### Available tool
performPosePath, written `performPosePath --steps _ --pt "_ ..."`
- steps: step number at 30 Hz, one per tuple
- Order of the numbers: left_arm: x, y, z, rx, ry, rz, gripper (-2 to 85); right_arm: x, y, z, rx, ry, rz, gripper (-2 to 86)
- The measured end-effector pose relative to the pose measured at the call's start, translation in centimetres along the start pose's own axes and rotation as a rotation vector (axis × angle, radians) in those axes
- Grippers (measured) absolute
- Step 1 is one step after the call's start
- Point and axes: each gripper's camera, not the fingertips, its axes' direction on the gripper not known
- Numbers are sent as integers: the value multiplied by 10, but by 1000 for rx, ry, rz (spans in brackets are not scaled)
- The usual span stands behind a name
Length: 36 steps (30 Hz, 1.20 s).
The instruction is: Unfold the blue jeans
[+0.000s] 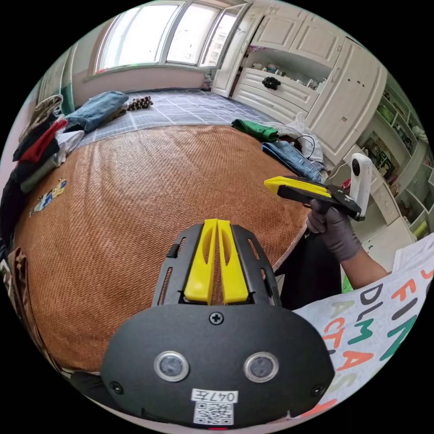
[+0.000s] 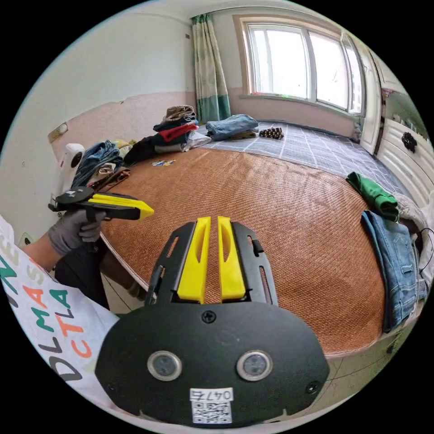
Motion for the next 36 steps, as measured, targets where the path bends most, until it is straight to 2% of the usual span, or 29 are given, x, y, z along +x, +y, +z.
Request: performPosePath --steps 1,6,11,15,24,27,29,31,36 --pt "4 13 -15 6 -14 -6 -10 -5 -4 3 -11 -8 -3 -5" --pt "0 63 -70 44 6 -38 -10 -31 -31 36 -42 -322 77 -5" --pt "-3 51 -119 129 -73 -12 -10 -65 -49 62 -160 -316 56 -1" --pt "-3 25 -123 166 -89 23 -10 -80 -75 72 -278 -222 47 -3" --pt "42 -24 -50 24 -275 301 -10 -122 -159 77 -346 -103 -51 -8" --pt "45 -3 1 -7 -256 287 -10 -140 -196 85 -351 -107 -124 -8" --pt "51 3 36 -92 -224 271 -10 -149 -221 94 -354 -114 -163 -8" --pt "75 -4 74 -203 -276 314 -10 -156 -247 108 -355 -136 -191 -8" --pt "122 -8 128 -201 -386 417 -10 -171 -327 146 -244 -206 -198 -5"
